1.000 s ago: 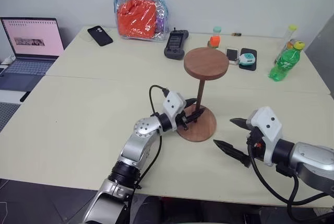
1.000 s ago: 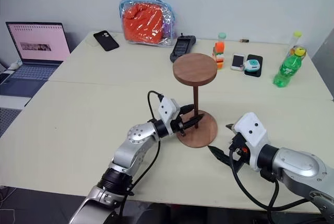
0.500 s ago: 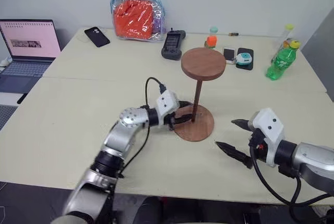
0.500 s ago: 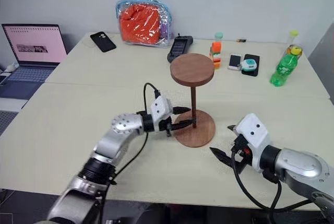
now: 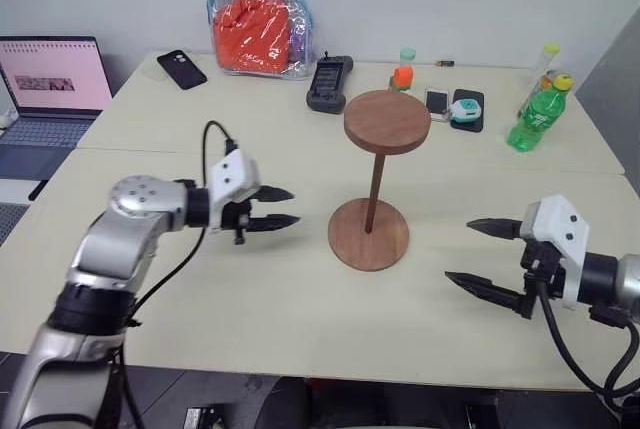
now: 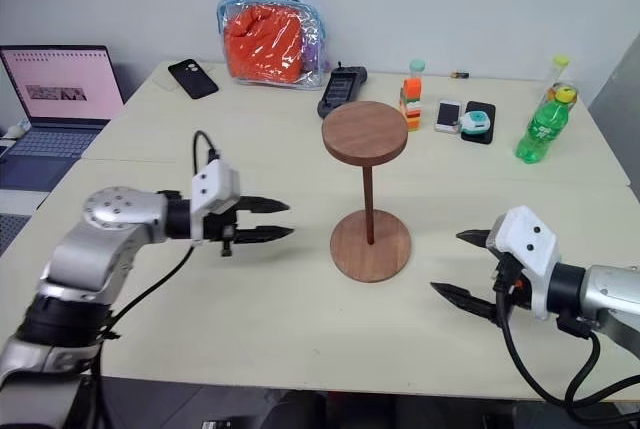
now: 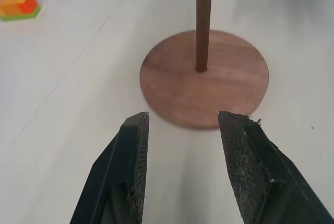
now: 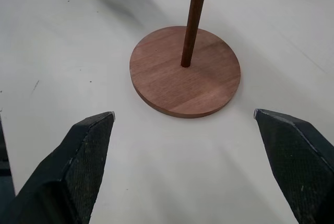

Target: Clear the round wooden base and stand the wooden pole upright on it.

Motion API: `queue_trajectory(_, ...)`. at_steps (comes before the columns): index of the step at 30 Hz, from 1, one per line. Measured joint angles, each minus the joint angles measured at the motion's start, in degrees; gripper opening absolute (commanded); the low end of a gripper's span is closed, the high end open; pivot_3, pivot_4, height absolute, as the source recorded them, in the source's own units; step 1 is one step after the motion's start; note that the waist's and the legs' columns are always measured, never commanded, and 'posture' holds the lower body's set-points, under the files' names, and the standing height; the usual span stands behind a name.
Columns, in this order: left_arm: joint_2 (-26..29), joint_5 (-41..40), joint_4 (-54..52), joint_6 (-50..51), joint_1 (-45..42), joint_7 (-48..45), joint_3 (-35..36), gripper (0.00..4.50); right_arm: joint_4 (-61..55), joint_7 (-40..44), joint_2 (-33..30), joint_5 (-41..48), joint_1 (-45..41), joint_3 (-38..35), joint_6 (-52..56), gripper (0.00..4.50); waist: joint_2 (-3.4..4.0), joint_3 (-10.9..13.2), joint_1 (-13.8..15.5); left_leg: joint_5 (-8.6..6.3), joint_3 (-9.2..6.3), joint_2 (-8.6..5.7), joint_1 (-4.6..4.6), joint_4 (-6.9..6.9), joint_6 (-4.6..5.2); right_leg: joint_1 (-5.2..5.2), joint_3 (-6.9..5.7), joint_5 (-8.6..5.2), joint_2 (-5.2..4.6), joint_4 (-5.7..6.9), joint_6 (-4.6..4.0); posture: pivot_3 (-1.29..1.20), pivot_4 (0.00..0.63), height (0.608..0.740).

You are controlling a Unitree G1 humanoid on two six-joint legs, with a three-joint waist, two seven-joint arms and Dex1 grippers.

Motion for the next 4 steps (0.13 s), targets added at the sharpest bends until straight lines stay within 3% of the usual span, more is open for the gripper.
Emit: queue_trajectory(4, 1.4, -0.5, -0.8, 2.1, 2.5, 3.1, 4.9, 2.16, 3.8, 3.6, 0.0, -2.9, -0.5, -0.7, -3.3, 4.5, -0.01, 0.0, 0.1, 0.0, -0.02, 0.01, 0.01, 0.03, 0.0, 0.03, 0.01, 0.0, 0.0, 0.03, -0.01, 0.0, 0.15, 0.74)
